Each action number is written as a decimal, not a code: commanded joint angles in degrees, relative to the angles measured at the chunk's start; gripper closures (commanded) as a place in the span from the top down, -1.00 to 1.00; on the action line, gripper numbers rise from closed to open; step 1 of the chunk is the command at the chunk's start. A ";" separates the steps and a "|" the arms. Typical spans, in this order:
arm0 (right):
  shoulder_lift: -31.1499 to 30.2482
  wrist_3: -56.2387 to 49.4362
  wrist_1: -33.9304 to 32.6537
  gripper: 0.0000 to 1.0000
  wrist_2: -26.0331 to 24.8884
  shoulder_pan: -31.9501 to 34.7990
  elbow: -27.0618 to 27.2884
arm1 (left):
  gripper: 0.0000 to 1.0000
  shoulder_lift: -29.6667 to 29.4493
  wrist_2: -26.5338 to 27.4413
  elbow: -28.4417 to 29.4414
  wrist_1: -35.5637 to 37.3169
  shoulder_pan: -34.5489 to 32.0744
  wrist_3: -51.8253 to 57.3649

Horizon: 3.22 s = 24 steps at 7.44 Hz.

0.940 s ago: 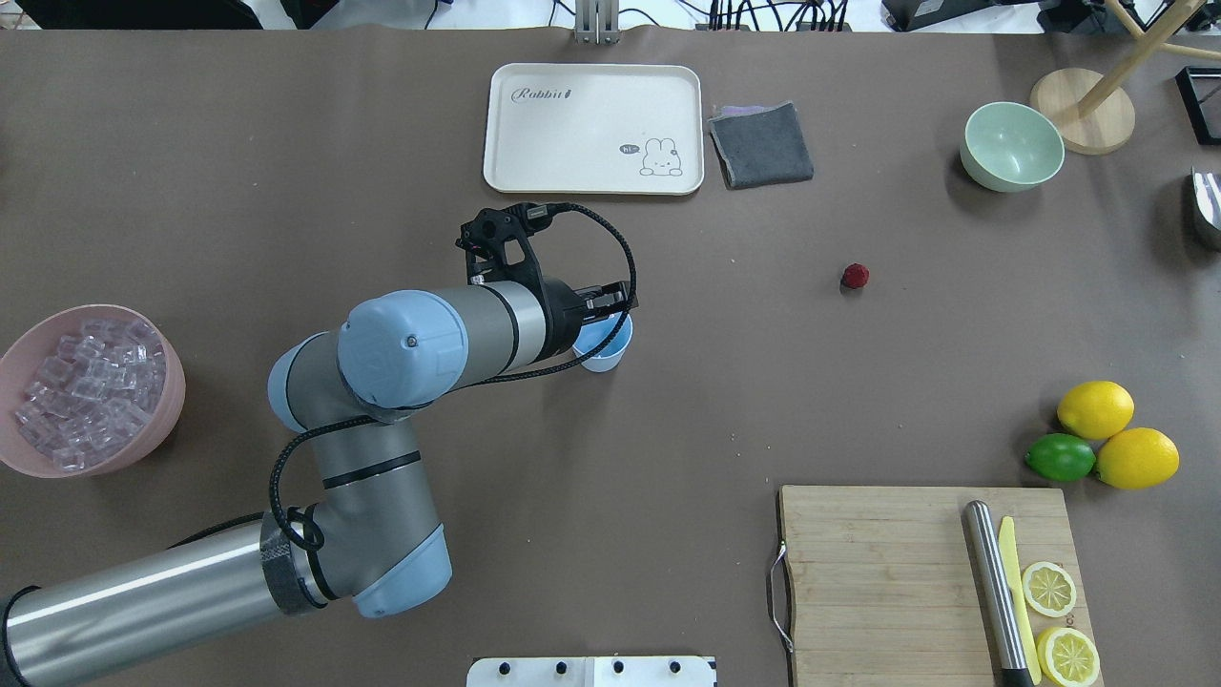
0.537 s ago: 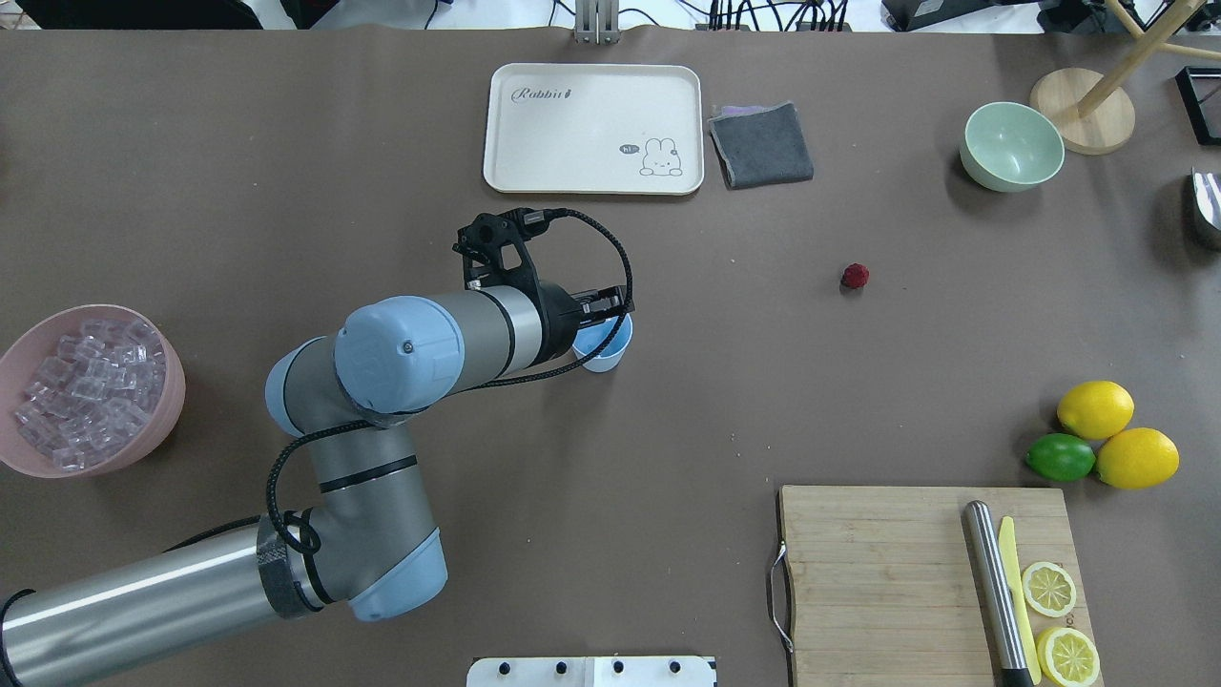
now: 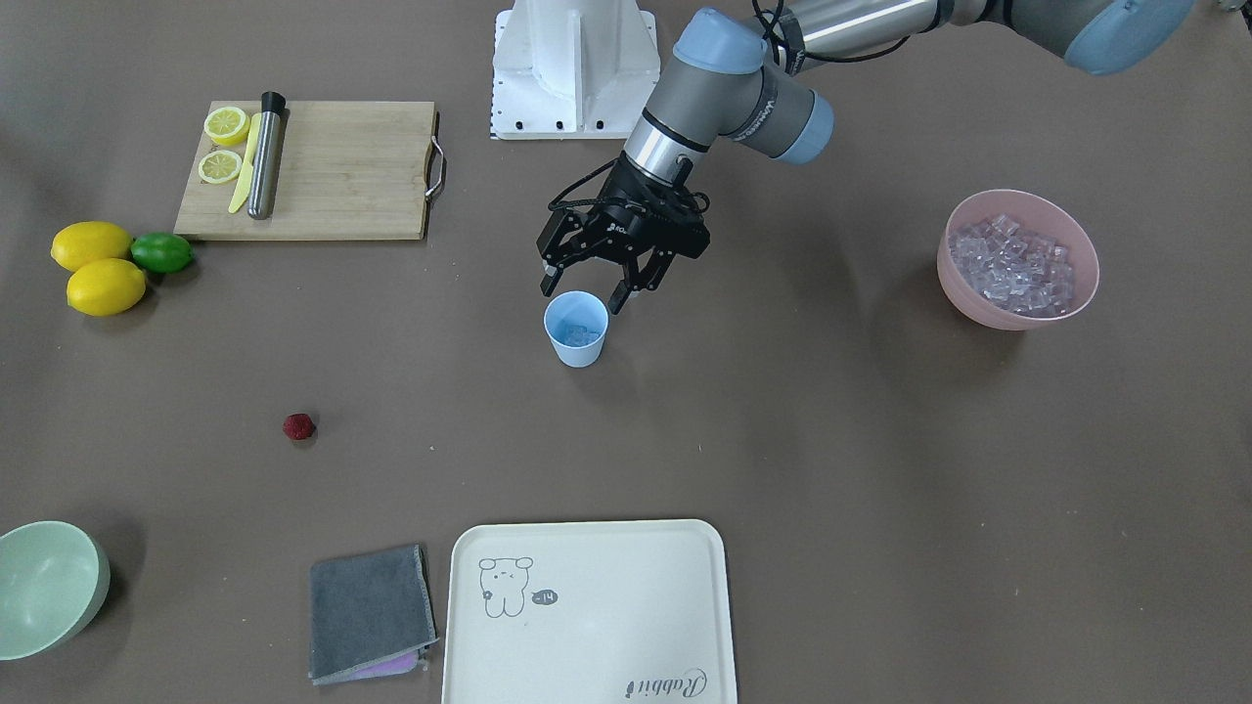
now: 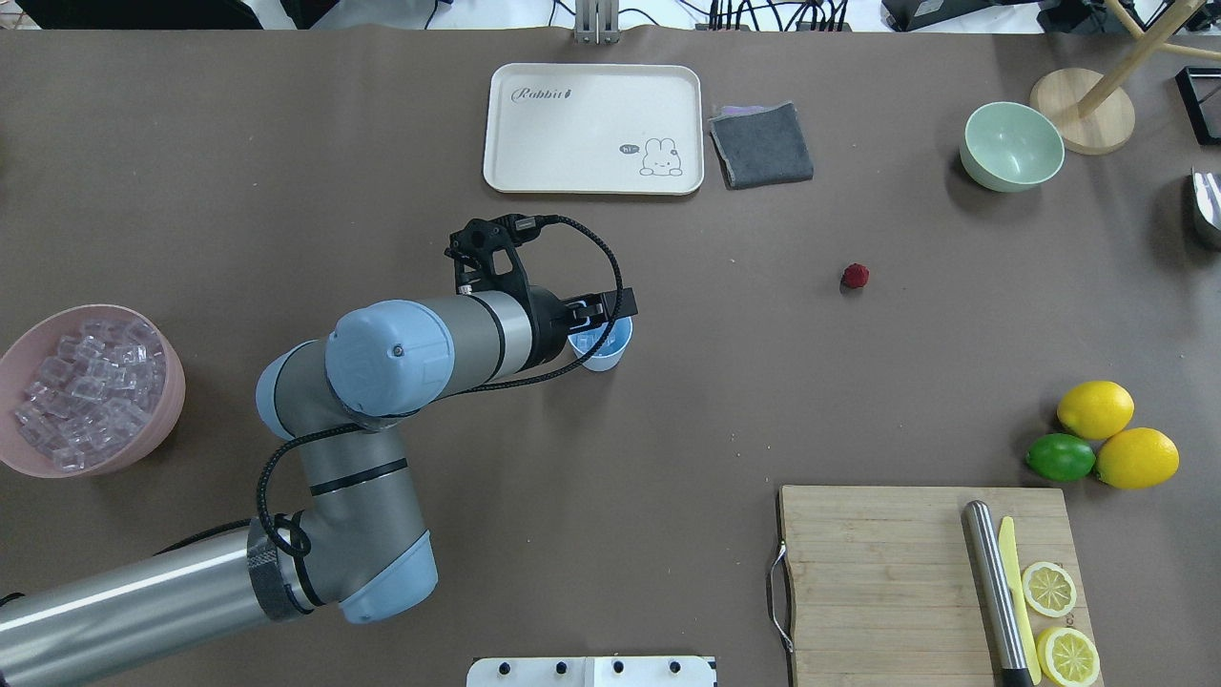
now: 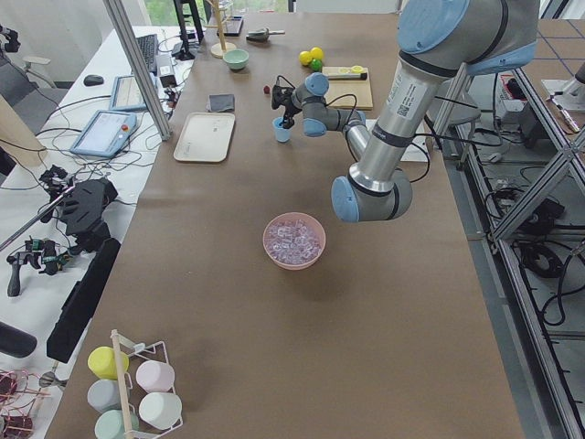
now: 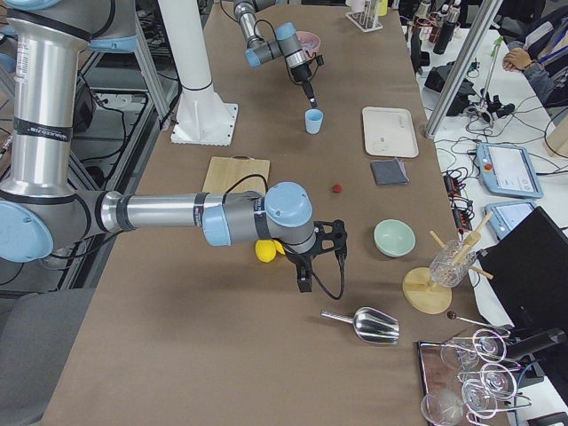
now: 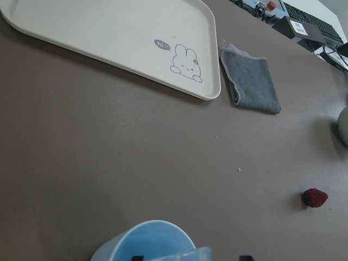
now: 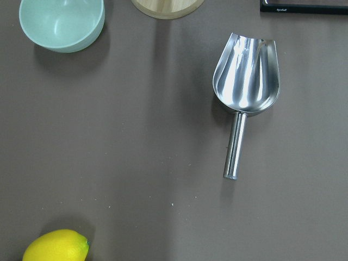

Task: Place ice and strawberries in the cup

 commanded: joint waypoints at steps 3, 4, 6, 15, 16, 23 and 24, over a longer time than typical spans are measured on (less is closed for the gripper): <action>-0.52 0.31 5.85 1.00 0.00 0.00 -0.87 | 0.95 5.99 -1.34 -8.82 2.58 -1.22 0.37; -0.18 0.49 6.93 1.00 0.00 0.00 -1.23 | 0.97 8.62 -9.35 -12.67 9.12 -5.76 6.21; 0.44 0.40 7.03 1.00 0.09 0.00 -1.23 | 1.00 17.92 -20.47 -21.28 23.02 -15.60 25.49; 21.06 39.54 6.68 1.00 -15.00 -30.26 -2.63 | 1.00 46.01 -50.65 -11.14 24.91 -55.54 90.35; 24.84 42.73 7.12 1.00 -18.60 -35.02 -5.16 | 1.00 46.44 -50.65 -10.78 24.74 -55.72 90.38; 30.85 42.76 14.03 0.93 -29.53 -47.46 -14.65 | 1.00 46.44 -50.74 -10.77 24.48 -55.72 90.47; 30.85 42.85 15.63 0.88 -29.53 -47.72 -15.55 | 1.00 46.44 -50.74 -10.77 24.48 -55.72 90.47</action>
